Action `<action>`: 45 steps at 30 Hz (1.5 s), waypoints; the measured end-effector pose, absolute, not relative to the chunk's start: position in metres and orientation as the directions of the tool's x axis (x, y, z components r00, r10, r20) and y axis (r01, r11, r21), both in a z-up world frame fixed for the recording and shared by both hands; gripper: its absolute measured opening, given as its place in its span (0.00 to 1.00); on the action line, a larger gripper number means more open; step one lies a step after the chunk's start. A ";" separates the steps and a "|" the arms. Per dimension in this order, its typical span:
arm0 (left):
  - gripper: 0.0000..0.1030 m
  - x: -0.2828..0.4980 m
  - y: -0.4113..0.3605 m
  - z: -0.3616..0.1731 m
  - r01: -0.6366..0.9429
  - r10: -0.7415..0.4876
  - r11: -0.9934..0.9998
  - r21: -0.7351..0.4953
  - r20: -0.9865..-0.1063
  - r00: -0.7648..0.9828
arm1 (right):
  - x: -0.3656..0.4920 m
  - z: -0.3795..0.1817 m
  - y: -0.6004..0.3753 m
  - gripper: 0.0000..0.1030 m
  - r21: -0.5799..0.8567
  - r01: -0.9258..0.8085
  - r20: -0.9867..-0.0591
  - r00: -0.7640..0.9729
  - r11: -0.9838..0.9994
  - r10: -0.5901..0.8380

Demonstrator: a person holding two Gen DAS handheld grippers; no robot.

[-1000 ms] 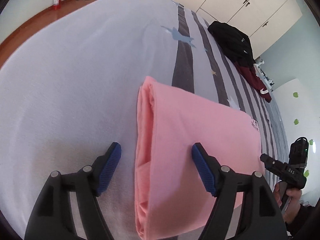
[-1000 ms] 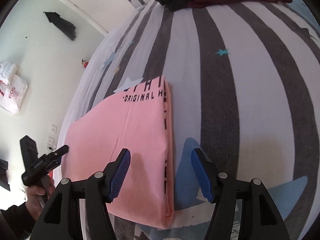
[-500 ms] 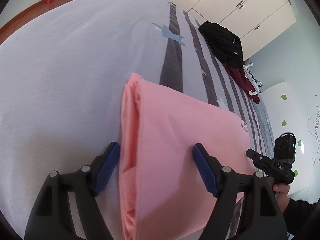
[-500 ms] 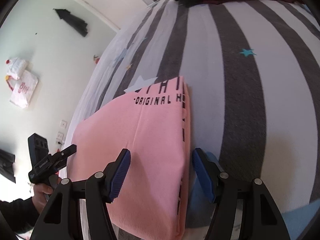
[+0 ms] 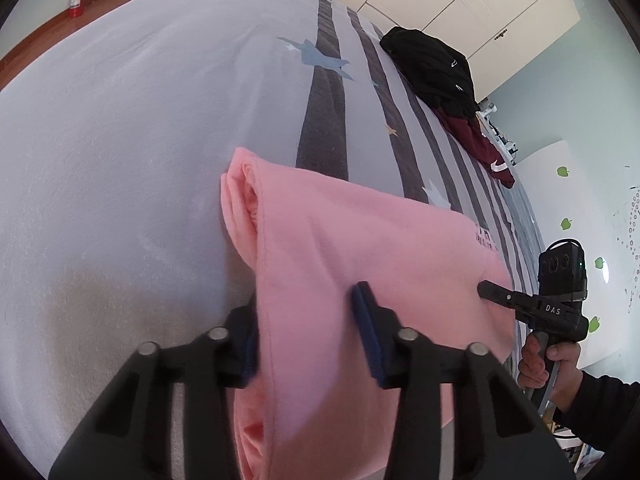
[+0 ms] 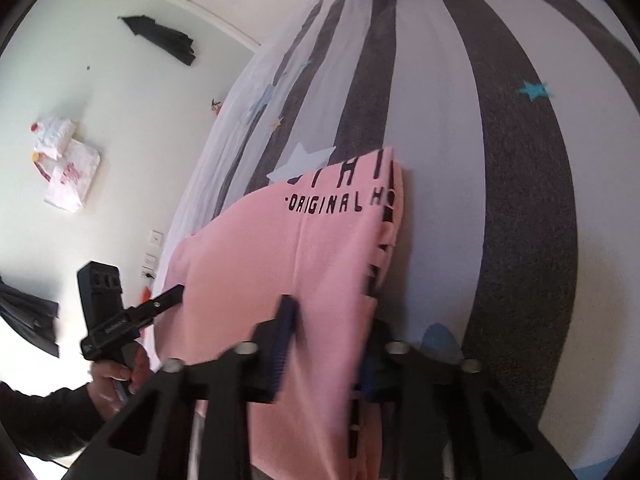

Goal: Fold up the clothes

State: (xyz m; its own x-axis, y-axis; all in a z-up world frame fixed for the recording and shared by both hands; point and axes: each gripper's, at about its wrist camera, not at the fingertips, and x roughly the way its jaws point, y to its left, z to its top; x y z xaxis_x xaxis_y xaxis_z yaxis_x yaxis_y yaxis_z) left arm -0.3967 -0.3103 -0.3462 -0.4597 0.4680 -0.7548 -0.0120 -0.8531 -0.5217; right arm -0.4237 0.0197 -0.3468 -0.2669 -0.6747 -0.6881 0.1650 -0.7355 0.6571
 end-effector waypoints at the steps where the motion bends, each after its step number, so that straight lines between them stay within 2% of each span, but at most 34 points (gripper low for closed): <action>1: 0.27 -0.397 -0.310 -0.344 -0.013 0.466 -0.854 -0.520 -0.754 -0.463 | -0.422 -0.345 0.017 0.14 0.645 0.169 -0.696 -0.273 -0.745 -0.664; 6: 0.20 -0.395 -0.313 -0.323 -0.040 0.462 -0.862 -0.506 -0.750 -0.472 | -0.413 -0.321 0.005 0.10 0.581 0.148 -0.734 -0.331 -0.801 -0.593; 13: 0.19 -0.416 -0.341 -0.285 -0.078 0.461 -0.865 -0.496 -0.722 -0.516 | -0.421 -0.279 -0.017 0.10 0.548 0.137 -0.736 -0.391 -0.825 -0.553; 23: 0.19 -0.560 -0.435 -0.249 -0.175 0.440 -0.892 -0.416 -0.717 -0.540 | -0.532 -0.237 -0.087 0.10 0.569 0.137 -0.678 -0.480 -0.811 -0.557; 30: 0.19 -0.645 -0.493 -0.267 -0.179 0.437 -0.897 -0.405 -0.744 -0.505 | -0.604 -0.252 -0.139 0.10 0.585 0.105 -0.674 -0.488 -0.804 -0.554; 40: 0.19 -0.677 -0.526 -0.321 -0.105 0.390 -0.917 -0.385 -0.808 -0.441 | -0.659 -0.303 -0.183 0.10 0.561 0.068 -0.739 -0.408 -0.825 -0.536; 41: 0.20 -0.678 -0.525 -0.326 -0.104 0.384 -0.920 -0.379 -0.813 -0.437 | -0.662 -0.309 -0.183 0.10 0.556 0.061 -0.747 -0.400 -0.829 -0.530; 43: 0.31 -0.679 -0.525 -0.335 -0.090 0.361 -0.929 -0.360 -0.822 -0.440 | -0.667 -0.321 -0.180 0.12 0.550 0.045 -0.762 -0.383 -0.834 -0.523; 45: 0.55 -0.675 -0.531 -0.338 -0.058 0.325 -0.940 -0.337 -0.826 -0.461 | -0.672 -0.333 -0.177 0.19 0.543 0.030 -0.775 -0.365 -0.839 -0.515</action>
State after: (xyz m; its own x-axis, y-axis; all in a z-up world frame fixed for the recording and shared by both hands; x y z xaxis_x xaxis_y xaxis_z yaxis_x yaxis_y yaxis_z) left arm -0.6746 -0.5313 -0.3381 -0.4607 0.3246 -0.8261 -0.0583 -0.9398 -0.3368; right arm -0.6715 -0.1768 -0.3327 -0.3652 -0.5152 -0.7754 0.0298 -0.8390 0.5434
